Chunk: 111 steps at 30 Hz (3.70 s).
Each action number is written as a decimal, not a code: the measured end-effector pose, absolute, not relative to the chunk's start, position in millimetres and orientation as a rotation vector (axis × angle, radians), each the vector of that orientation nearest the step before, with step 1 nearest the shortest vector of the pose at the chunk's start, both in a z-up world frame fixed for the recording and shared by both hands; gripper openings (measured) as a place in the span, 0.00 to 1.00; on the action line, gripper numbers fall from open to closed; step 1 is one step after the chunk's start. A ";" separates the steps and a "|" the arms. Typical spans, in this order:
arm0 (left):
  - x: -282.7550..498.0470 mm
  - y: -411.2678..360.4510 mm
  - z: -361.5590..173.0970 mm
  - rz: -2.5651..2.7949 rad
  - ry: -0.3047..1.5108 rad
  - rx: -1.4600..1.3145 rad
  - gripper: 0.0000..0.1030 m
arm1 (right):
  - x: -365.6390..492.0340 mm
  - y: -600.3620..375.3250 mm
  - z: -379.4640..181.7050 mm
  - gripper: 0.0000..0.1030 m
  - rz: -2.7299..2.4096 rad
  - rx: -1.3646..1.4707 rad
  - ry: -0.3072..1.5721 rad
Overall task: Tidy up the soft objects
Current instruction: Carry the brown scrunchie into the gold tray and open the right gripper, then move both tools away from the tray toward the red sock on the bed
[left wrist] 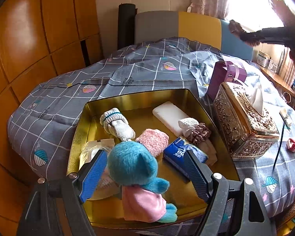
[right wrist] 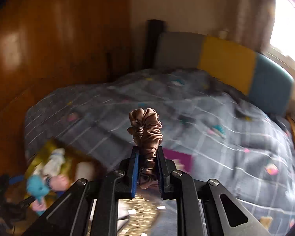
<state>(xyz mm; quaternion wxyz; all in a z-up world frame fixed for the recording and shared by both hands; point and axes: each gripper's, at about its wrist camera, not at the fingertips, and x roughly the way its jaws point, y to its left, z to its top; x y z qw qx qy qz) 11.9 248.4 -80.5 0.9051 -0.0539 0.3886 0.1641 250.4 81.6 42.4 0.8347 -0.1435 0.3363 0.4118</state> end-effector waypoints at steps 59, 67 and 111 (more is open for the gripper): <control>0.2 239.0 -55.6 0.379 0.736 -0.097 0.77 | 161.4 19.4 -9.9 0.62 0.678 -0.116 0.655; 4.4 224.7 -54.8 0.343 0.741 -0.067 0.77 | 176.1 -42.8 -20.6 0.63 0.541 -0.061 0.687; 128.1 16.3 -20.0 -0.247 0.741 0.165 0.67 | 192.0 -361.9 -73.7 0.81 -0.163 0.779 0.535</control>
